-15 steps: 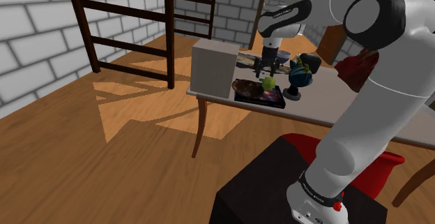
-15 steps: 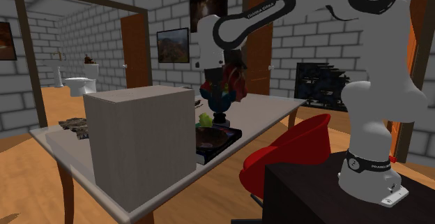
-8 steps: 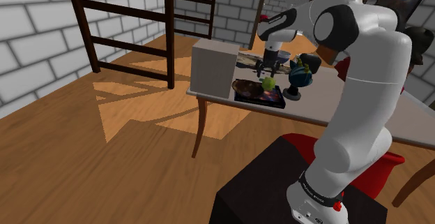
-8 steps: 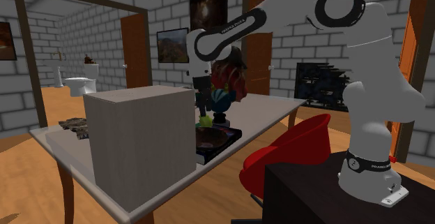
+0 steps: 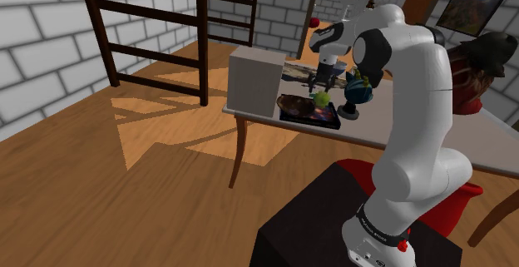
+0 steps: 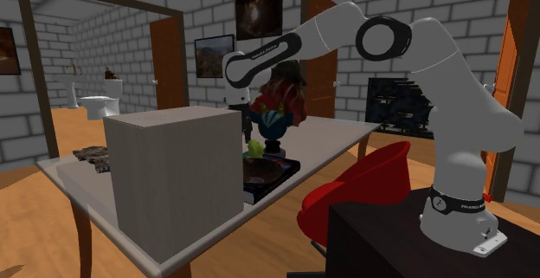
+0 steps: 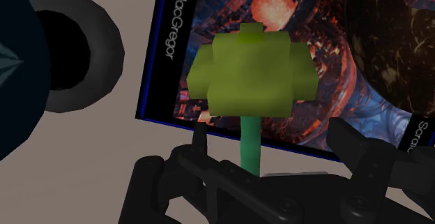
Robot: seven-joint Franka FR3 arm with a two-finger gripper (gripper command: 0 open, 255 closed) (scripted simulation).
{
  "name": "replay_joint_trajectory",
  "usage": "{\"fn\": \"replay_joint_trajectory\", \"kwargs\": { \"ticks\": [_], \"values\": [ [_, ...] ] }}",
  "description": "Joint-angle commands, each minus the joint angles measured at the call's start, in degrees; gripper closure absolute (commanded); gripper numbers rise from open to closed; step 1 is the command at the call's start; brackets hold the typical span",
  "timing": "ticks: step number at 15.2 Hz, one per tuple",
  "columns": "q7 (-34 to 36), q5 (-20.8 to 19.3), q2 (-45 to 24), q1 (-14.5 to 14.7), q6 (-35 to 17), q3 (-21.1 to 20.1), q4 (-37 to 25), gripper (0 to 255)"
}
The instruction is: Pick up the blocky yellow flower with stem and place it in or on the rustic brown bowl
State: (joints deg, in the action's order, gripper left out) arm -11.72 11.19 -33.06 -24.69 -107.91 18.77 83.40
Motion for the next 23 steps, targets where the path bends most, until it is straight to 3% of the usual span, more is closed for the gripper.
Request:
{"fn": "replay_joint_trajectory", "kwargs": {
  "ticks": [1,6,14,15,23],
  "values": [
    [-0.13,0.37,-0.88,-0.28,-0.85,-0.10,0.08,0],
    [-0.50,0.85,-1.89,-0.15,-4.60,-0.40,2.89,0],
    [-0.50,0.85,-1.89,-0.15,-4.59,-0.40,2.89,0],
    [-0.50,0.85,-1.89,-0.15,-4.59,-0.40,2.89,255],
    [-0.49,0.84,-1.87,-0.14,-4.59,-0.40,2.90,255]
  ]
}}
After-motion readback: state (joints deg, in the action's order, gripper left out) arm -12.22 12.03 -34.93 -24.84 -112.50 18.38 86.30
